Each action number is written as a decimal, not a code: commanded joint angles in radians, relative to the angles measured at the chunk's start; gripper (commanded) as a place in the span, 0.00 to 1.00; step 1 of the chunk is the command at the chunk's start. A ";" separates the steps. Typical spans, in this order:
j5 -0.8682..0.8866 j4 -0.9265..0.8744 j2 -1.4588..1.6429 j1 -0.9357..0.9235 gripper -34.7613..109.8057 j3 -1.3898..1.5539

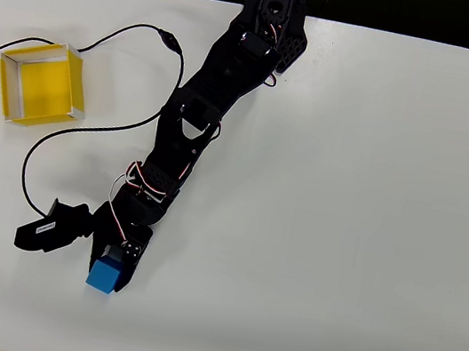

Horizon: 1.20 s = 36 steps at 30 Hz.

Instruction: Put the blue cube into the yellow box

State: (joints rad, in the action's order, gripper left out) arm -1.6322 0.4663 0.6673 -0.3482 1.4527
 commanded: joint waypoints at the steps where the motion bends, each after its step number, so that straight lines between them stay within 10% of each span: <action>1: -0.037 0.023 0.117 -0.014 0.34 -0.067; 36: -0.080 -0.325 1.520 -0.430 0.34 1.026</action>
State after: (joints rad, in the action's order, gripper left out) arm -1.7027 0.2240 2.0157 -0.7010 2.4943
